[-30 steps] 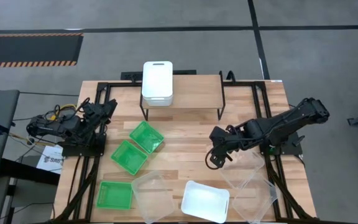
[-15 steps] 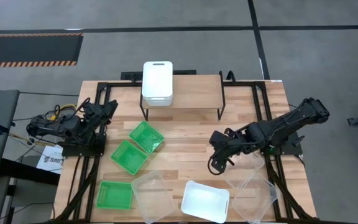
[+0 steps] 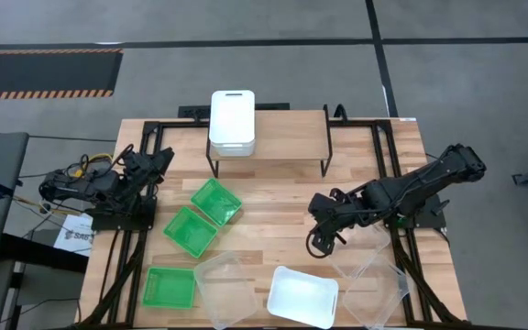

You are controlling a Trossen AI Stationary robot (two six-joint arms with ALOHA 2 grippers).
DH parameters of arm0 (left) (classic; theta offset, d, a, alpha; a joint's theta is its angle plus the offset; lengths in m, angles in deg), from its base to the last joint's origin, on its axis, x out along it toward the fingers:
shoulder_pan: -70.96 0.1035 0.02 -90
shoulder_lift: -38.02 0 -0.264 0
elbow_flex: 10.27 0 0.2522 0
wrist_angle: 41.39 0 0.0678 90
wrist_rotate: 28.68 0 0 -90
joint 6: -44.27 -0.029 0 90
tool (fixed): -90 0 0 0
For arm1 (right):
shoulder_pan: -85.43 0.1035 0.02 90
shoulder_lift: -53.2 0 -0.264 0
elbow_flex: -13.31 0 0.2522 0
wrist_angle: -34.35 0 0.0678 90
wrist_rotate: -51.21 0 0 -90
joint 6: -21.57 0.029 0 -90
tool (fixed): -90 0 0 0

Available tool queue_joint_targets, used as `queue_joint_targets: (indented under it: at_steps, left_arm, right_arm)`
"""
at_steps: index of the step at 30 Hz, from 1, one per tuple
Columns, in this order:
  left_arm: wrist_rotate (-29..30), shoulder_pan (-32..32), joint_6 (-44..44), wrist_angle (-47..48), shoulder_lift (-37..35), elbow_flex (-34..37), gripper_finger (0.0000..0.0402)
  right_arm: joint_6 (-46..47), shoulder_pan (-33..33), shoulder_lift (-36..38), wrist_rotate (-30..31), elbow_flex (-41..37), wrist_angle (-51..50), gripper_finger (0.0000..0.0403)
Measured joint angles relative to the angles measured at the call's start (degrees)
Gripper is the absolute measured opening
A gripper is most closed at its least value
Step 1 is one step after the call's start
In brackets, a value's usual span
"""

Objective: Stack baskets on shelf by color
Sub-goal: Stack the white bin on the white bin on the shelf

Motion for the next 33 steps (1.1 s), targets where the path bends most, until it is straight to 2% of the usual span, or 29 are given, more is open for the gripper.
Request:
queue_joint_targets:
  at_steps: [26, 33]
  left_arm:
    - [-1.9, 0.0, 0.6, 3.6, 0.0, 0.0, 0.0185]
    - [-3.6, 0.0, 1.1, 4.9, 0.0, 0.0, 0.0185]
  right_arm:
    - [0.0, 3.0, 0.0, 0.0, 0.0, 3.4, 0.023]
    - [0.0, 3.0, -1.1, 0.0, 0.1, 9.7, 0.023]
